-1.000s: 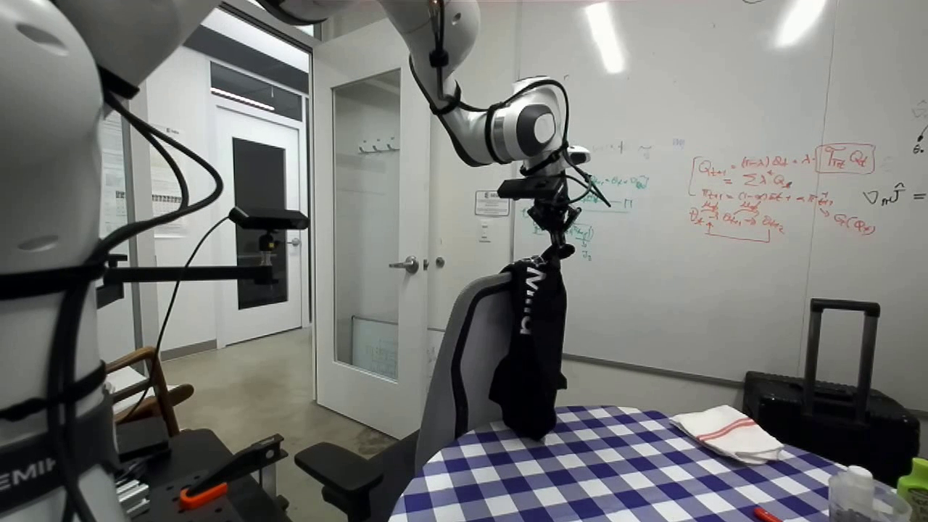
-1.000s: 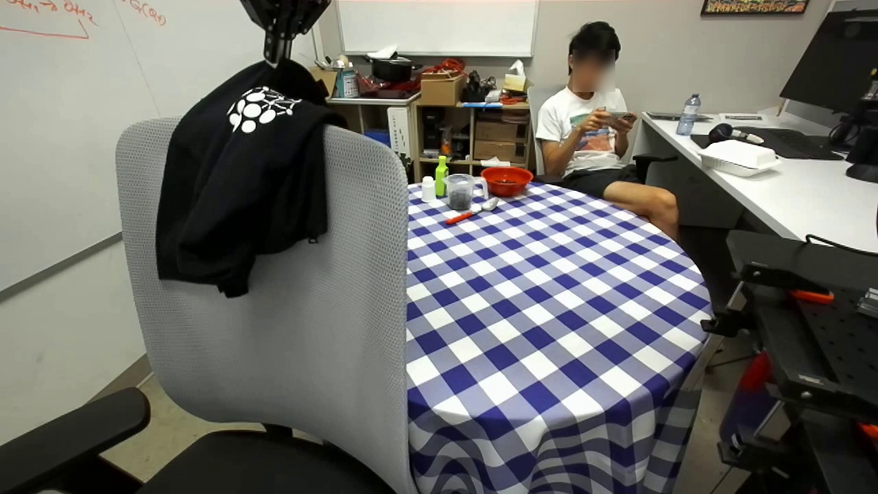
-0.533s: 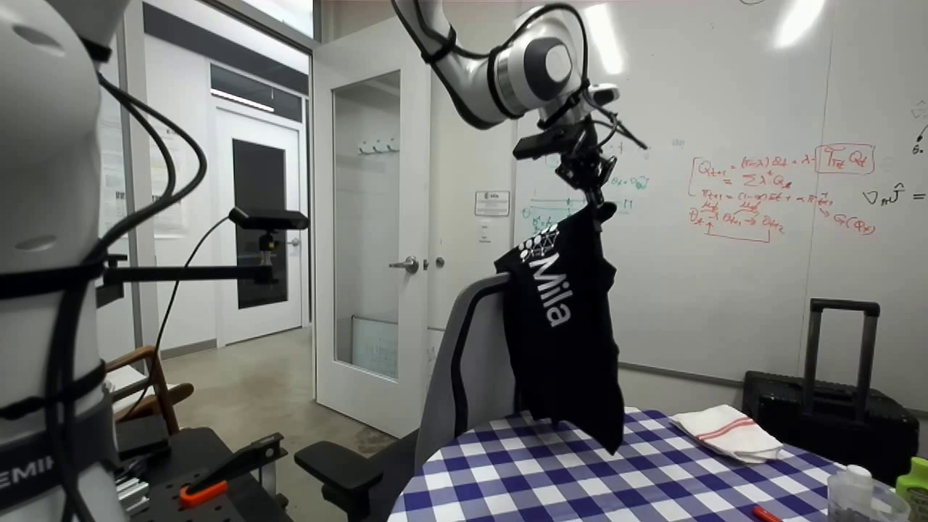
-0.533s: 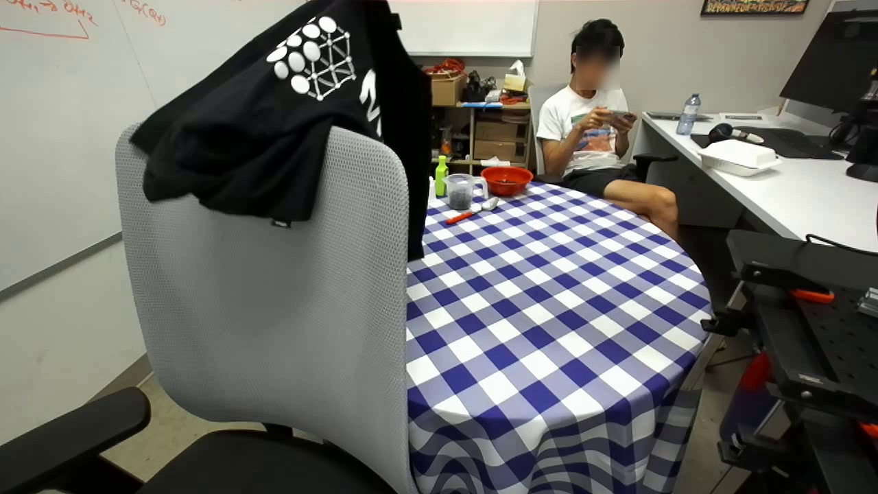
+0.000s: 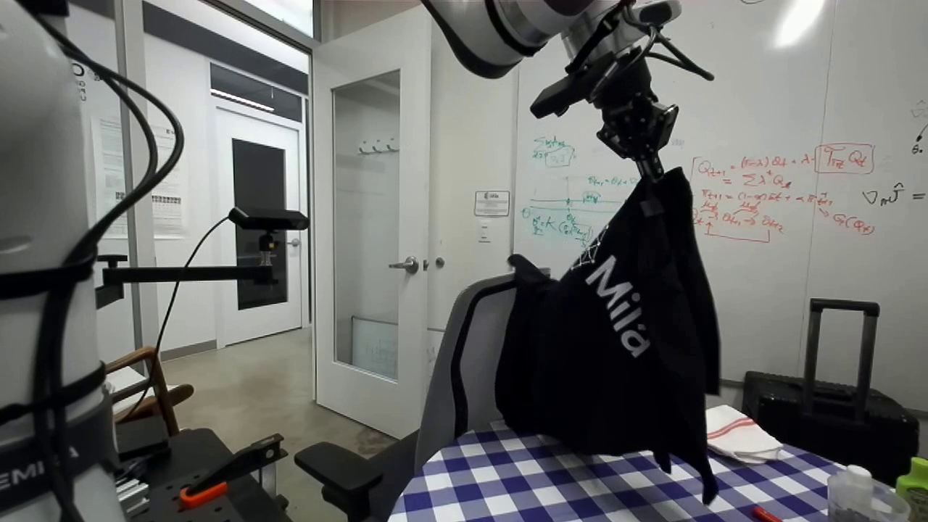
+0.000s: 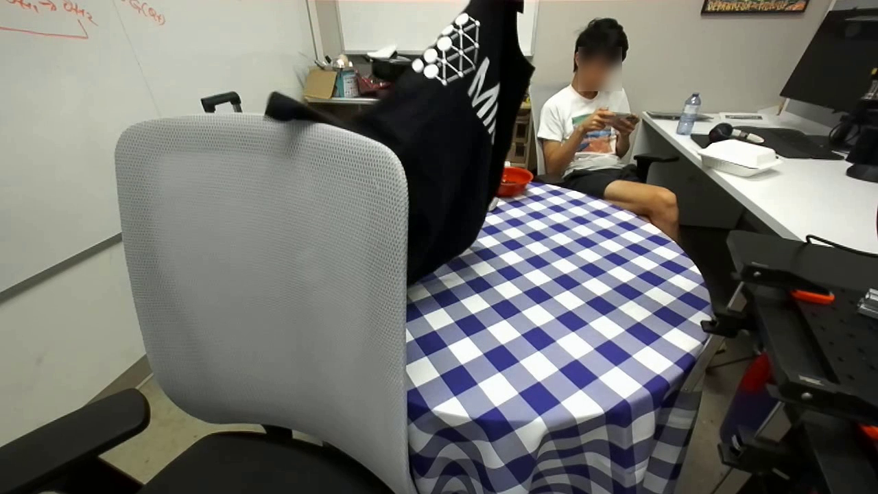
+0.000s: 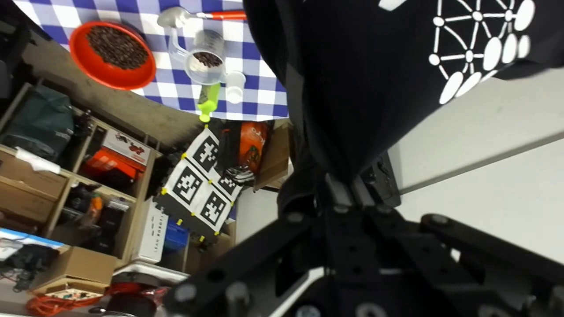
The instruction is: Pick up the black cloth from the chair and put it on the table
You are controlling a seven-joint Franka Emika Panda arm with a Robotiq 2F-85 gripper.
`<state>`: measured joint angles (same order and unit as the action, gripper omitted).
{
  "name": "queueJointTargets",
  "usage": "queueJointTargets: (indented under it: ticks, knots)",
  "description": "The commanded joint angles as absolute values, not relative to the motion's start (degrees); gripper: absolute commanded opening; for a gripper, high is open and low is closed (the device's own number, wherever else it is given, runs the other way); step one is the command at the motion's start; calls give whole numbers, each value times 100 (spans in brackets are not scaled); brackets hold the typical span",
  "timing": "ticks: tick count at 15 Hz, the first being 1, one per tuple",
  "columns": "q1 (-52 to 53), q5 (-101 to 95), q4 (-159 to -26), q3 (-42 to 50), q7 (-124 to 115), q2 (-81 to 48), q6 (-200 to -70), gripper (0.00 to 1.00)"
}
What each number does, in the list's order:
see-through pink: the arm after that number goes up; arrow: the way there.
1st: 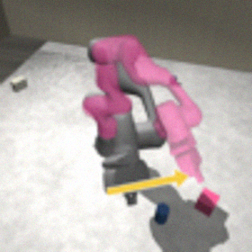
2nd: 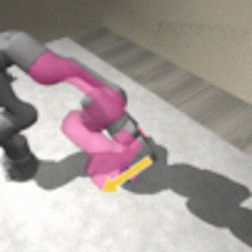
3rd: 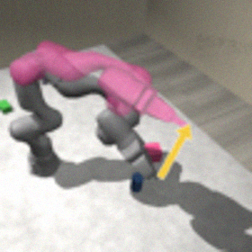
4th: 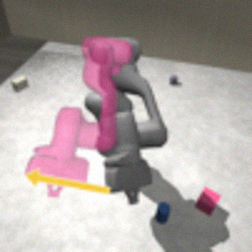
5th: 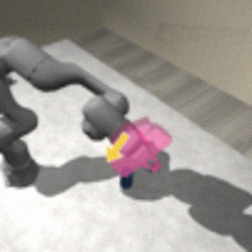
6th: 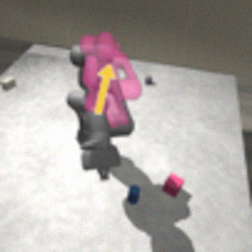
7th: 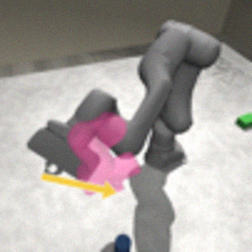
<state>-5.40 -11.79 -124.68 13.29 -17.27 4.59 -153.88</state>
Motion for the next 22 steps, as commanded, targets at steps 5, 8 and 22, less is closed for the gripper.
queueJointTargets:
  ticks: [5,8,22]
  knots:
    - [-1232,-1071,-13519,1186,-1653,959,-15359,1]
    - [-1298,-1045,-13632,1168,-1645,872,-15363,1]
    - [-1987,-308,-14441,1910,-373,1715,-14480,81]
